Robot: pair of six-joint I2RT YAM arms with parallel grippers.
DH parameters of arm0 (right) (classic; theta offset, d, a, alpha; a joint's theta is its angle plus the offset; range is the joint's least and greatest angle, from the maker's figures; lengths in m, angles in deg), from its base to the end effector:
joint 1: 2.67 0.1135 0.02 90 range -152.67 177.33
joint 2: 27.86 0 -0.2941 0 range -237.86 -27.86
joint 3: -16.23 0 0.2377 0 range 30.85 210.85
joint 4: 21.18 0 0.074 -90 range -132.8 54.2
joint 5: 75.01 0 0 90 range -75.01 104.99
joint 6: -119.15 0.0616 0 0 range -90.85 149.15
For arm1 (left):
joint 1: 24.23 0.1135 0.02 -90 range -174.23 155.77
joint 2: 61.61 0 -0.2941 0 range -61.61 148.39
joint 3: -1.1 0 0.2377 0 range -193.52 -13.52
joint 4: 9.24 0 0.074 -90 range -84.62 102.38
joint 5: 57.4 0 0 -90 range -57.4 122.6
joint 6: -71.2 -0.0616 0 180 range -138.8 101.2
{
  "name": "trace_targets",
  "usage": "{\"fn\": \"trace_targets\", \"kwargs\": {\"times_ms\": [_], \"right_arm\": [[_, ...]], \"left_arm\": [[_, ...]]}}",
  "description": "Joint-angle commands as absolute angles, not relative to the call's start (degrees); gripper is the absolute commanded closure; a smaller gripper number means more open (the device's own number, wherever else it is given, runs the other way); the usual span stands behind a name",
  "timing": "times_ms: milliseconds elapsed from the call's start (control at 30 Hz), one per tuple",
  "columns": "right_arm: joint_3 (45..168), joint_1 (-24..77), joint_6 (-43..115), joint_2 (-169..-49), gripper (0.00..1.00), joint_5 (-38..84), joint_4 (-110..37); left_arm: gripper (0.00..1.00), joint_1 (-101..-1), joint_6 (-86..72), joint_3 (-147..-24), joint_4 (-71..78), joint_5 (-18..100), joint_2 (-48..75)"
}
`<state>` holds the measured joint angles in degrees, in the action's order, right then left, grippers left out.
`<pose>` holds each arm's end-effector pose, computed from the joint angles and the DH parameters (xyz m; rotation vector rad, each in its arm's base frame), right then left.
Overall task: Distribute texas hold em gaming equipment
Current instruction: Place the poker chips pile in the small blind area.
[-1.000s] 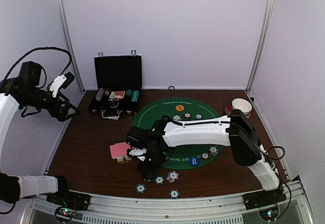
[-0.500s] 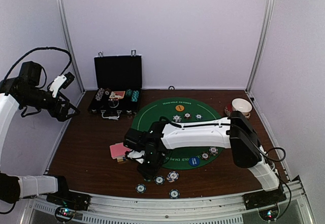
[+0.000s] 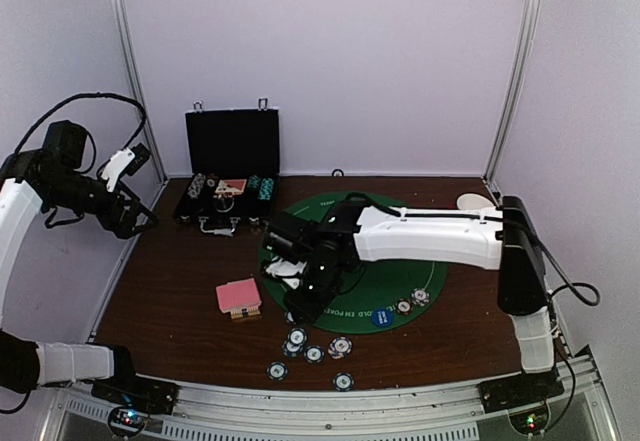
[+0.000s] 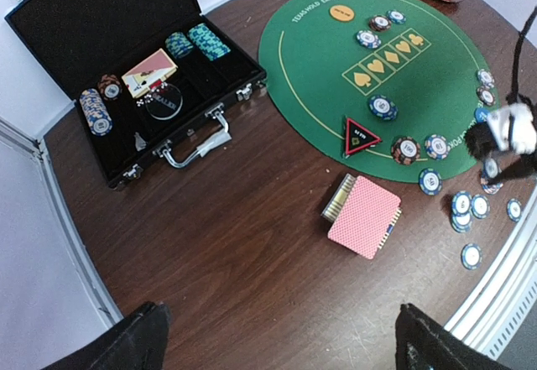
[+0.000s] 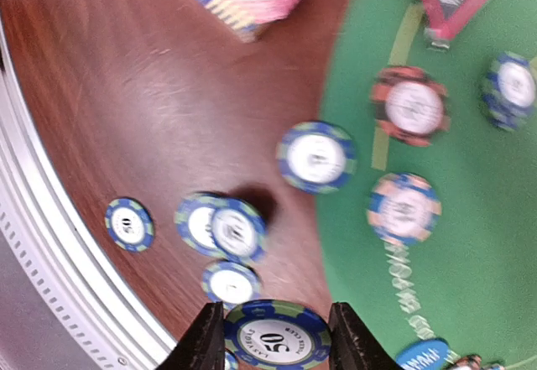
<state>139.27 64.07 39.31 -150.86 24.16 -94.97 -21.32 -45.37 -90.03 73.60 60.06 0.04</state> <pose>0.1709 0.4224 0.2309 -1.4448 2.6123 0.4525 0.1653 -0.0200 0.3861 0.6780 2.2955 -0.3627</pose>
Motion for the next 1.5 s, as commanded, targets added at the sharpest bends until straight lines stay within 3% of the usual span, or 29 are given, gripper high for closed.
{"fn": "trace_targets", "kwargs": {"times_ms": [0,233,600,767,800,967,1100,1333,1467], "right_arm": [[132.34,57.40,41.21,-144.66,0.87,22.11,-93.69],[124.26,47.96,41.49,-142.08,0.87,21.49,-90.75],[116.09,41.06,40.61,-143.99,0.88,19.09,-86.98],[114.09,40.32,40.90,-144.20,0.86,18.76,-85.79],[113.89,40.31,40.99,-144.34,0.83,18.70,-85.65],[113.60,40.31,41.81,-144.45,0.44,18.83,-85.85],[113.98,40.31,42.74,-142.20,0.24,18.95,-86.30],[115.02,40.46,47.24,-135.33,0.02,20.73,-85.41],[114.95,41.23,50.85,-131.27,0.00,23.08,-82.18]], "left_arm": [[0.02,-21.05,-47.49,-89.41,73.67,62.28,1.82],[0.02,-21.13,-48.24,-88.90,73.35,63.36,2.82],[0.02,-24.01,-50.10,-84.15,73.33,63.76,3.45],[0.02,-30.78,-50.55,-80.29,72.47,60.44,4.02],[0.02,-31.69,-50.53,-79.25,71.91,59.91,4.22],[0.02,-35.20,-49.76,-76.92,70.03,58.56,6.49],[0.02,-37.89,-49.65,-75.85,67.70,57.37,8.75],[0.02,-44.85,-50.42,-73.23,61.98,53.80,13.25],[0.03,-47.15,-50.18,-73.03,58.91,53.39,17.63]]}}
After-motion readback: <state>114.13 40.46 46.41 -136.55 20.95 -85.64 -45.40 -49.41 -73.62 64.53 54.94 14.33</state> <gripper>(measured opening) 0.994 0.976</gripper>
